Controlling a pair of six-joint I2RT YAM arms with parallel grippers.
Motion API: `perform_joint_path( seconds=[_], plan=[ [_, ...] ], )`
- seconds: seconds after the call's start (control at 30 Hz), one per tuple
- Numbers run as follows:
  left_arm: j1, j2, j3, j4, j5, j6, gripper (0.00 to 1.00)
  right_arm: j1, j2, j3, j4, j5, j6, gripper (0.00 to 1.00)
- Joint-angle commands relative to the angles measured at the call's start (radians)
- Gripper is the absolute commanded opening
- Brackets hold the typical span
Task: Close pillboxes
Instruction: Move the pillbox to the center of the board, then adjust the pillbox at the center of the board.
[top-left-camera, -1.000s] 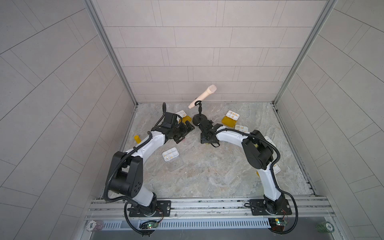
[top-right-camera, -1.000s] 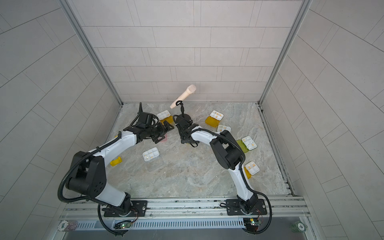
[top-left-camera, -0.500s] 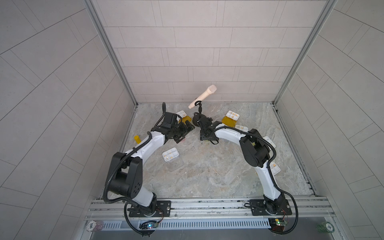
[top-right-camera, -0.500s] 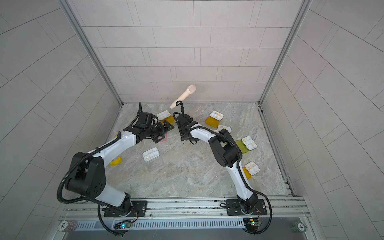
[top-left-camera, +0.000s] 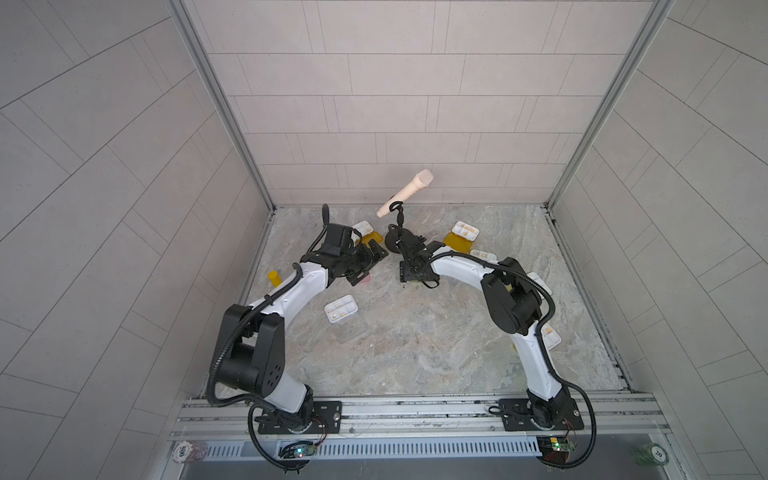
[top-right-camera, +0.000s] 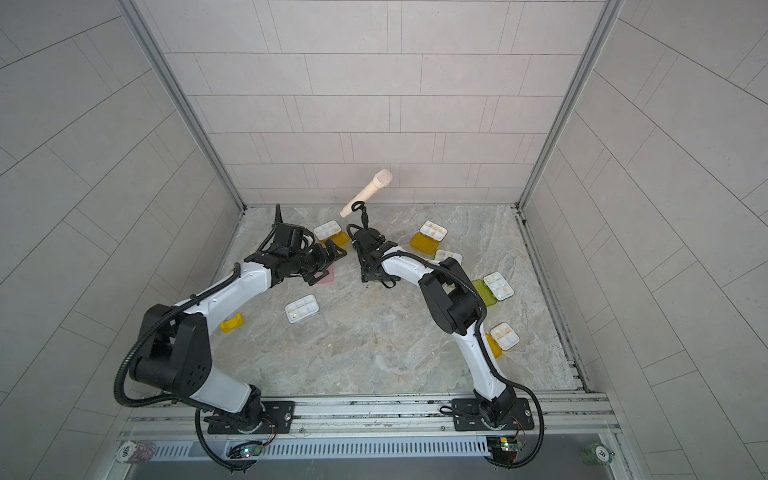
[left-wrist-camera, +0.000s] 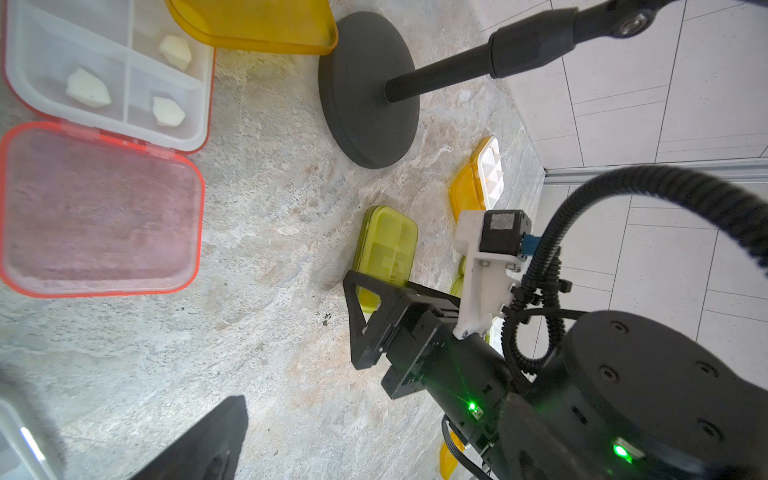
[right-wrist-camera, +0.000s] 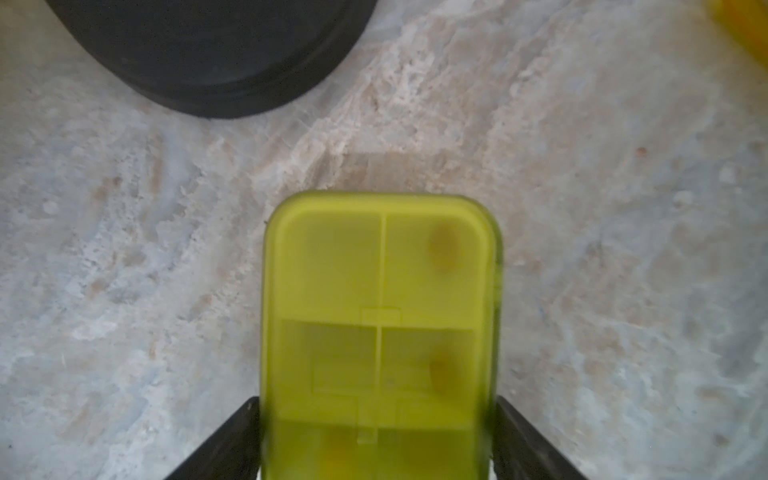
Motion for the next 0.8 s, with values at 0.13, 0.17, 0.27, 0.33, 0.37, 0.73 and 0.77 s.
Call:
perform_joint_path(
  seconds=[0.13,0.17,0.27,0.33,0.37,0.73,0.77],
  plan=[
    [0.006,-0.039,-0.005,0.015,0.003,0.015,0.99,-0.017,-0.254,-0.112,-0.045,0.035,-0.063,0.85],
    [0.006,-0.038,-0.006,0.021,0.005,0.014,0.99,-0.026,-0.284,-0.138,-0.045,0.036,-0.072,0.85],
    [0.003,-0.038,-0.013,0.040,0.016,0.010,0.99,-0.059,-0.385,-0.223,-0.043,0.039,-0.090,0.85],
    [0.003,-0.038,-0.016,0.058,0.030,0.005,0.99,-0.077,-0.440,-0.263,-0.053,0.029,-0.112,0.85],
    [0.002,-0.042,-0.018,0.068,0.035,0.002,0.99,-0.085,-0.467,-0.277,-0.070,0.033,-0.125,0.85],
    [-0.068,-0.019,-0.041,0.197,0.130,-0.035,0.99,-0.267,-0.752,-0.582,-0.105,0.017,-0.126,0.85],
    [-0.078,-0.015,-0.041,0.206,0.143,-0.034,0.99,-0.282,-0.765,-0.601,-0.104,0.020,-0.128,0.85]
  ],
)
